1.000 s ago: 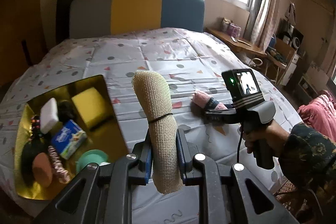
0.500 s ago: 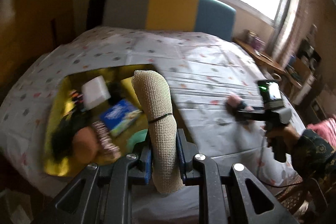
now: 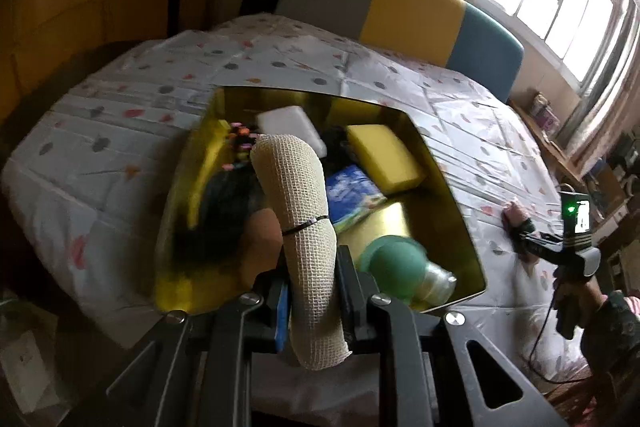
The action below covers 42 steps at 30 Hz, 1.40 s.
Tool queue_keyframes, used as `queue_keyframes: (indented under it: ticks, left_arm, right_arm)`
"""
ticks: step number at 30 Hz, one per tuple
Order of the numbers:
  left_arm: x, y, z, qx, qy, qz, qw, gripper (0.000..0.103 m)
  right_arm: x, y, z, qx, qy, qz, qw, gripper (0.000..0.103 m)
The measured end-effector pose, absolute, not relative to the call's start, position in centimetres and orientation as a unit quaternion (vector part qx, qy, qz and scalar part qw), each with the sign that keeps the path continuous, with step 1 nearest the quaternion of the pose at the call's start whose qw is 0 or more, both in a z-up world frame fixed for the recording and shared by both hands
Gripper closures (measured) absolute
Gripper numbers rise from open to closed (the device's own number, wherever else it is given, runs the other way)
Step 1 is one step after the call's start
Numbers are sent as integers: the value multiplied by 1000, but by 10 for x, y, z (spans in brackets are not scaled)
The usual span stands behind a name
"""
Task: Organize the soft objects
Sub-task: 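Lower the beige bandage into the gold tray and open the left tool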
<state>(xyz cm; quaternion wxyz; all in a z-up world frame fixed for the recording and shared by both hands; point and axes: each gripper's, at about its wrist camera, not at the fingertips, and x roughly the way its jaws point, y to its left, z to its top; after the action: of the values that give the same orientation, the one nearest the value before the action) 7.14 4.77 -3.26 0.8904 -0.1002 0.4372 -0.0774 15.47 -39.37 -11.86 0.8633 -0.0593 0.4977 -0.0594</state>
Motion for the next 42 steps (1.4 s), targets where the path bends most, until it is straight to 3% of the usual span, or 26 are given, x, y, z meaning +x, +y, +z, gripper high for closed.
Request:
queue_keyframes:
  ticks: [11,14,17,42]
  left_arm:
    - [137,-5,-81,-70,497,-66,862,82]
    - [136,-6,-94,-56,509,-57,857,67]
    - [128,-5,-95,-48,499,-45,864,61]
    - [92,14,-58,-35,448,-10,893,60]
  right_arm:
    - [154,-392,-119,-64,498,-58,863,64]
    - [155,-393,-120,-64,498,-56,863,64]
    - [156,-393,-120,-64,498,-56,863,64]
    - [155,-392,-120,-66,497,-58,863,61]
